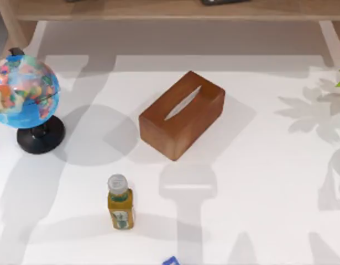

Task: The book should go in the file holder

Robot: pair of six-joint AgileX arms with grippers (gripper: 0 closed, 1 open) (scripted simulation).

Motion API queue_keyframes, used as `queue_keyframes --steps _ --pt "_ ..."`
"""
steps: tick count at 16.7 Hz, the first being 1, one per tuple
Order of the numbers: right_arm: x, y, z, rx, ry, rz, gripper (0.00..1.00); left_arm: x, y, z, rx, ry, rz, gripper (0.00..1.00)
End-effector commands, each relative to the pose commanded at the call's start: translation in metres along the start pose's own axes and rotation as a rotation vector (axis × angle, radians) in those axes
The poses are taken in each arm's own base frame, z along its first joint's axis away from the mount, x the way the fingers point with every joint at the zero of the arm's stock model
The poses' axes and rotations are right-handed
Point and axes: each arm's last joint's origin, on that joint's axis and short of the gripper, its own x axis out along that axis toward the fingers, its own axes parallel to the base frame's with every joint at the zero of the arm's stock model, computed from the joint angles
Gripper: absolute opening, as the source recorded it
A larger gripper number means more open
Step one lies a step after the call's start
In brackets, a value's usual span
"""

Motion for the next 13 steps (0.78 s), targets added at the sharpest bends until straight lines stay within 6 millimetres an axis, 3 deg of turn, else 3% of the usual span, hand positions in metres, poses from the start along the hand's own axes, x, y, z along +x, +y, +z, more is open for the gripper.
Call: queue_keyframes --steps 5,9,13 --pt "0.0 0.0 0.0 0.0 0.0 0.0 1.0 0.017 -0.001 0.0 0.0 0.0 0.0 1.0" --pt "0.0 0.0 0.0 0.0 0.0 0.0 1.0 0.017 -0.001 0.0 0.0 0.0 0.0 1.0" --pt "0.0 0.0 0.0 0.0 0.0 0.0 1.0 0.017 -0.001 0.0 0.0 0.0 0.0 0.7"
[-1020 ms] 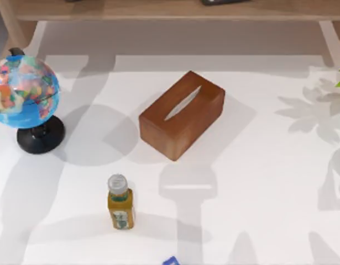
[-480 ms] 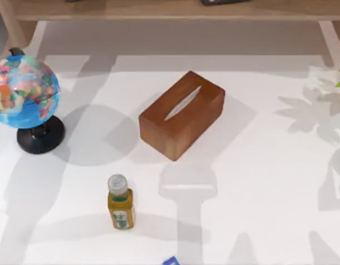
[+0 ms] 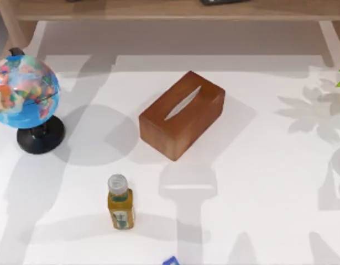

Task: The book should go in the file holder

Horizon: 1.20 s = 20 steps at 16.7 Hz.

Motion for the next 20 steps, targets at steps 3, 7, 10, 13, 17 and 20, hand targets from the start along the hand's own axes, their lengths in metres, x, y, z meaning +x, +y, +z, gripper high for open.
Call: queue_keyframes --steps 3,7,10,13,17,20 --pt "0.0 0.0 0.0 0.0 0.0 0.0 1.0 0.0 0.0 0.0 0.0 0.0 0.0 0.47" --pt "0.0 0.0 0.0 0.0 0.0 0.0 1.0 0.0 0.0 0.0 0.0 0.0 0.0 0.17" --pt "0.0 0.0 0.0 0.0 0.0 0.0 1.0 0.0 0.0 0.0 0.0 0.0 0.0 0.0" --pt "0.0 0.0 0.0 0.0 0.0 0.0 1.0 0.0 0.0 0.0 0.0 0.0 0.0 0.0" --pt "0.0 0.0 0.0 0.0 0.0 0.0 1.0 0.0 0.0 0.0 0.0 0.0 0.0 0.0" --pt "0.0 0.0 0.0 0.0 0.0 0.0 1.0 0.0004 -0.0013 0.0016 0.003 0.004 -0.002 0.0"
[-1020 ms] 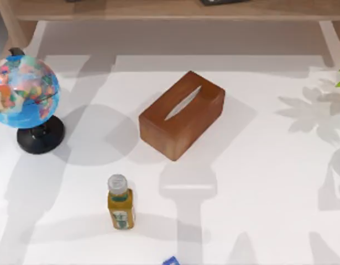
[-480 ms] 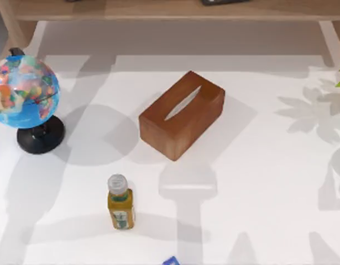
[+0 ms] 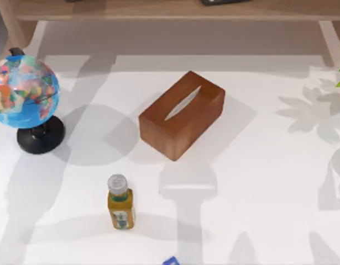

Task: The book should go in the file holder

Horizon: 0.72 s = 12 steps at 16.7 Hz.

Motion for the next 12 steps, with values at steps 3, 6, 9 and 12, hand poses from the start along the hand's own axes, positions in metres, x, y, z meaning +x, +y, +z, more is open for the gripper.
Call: queue_keyframes --steps 3,6,9,12 --pt "0.0 0.0 0.0 0.0 0.0 0.0 1.0 -0.001 0.0 0.012 -0.003 -0.011 0.0 0.0" --pt "0.0 0.0 0.0 0.0 0.0 0.0 1.0 -0.001 0.0 0.014 -0.002 -0.006 0.0 0.0" --pt "0.0 0.0 0.0 0.0 0.0 0.0 1.0 -0.002 0.001 0.016 -0.002 -0.011 0.001 0.0" --pt "0.0 0.0 0.0 0.0 0.0 0.0 1.0 -0.014 0.025 0.039 0.026 -0.092 0.035 0.0"
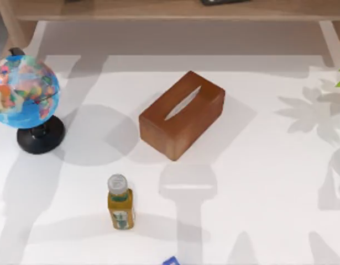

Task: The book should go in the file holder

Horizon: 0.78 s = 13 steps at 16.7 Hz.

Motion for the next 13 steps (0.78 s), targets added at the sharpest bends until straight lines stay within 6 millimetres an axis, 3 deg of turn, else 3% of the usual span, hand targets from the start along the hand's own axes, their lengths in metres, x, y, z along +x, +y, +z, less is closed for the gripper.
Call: queue_keyframes --steps 3,6,10,13 --pt "0.0 0.0 0.0 0.0 0.0 0.0 1.0 -0.009 0.053 0.021 0.111 -0.089 0.098 0.0" --pt "0.0 0.0 0.0 0.0 0.0 0.0 1.0 -0.006 0.123 0.0 0.315 -0.049 0.237 0.0" --pt "0.0 0.0 0.0 0.0 0.0 0.0 1.0 -0.01 0.235 -0.077 0.63 0.187 0.385 0.0" --pt "0.0 0.0 0.0 0.0 0.0 0.0 1.0 -0.041 0.31 -0.152 0.832 0.423 0.402 0.0"
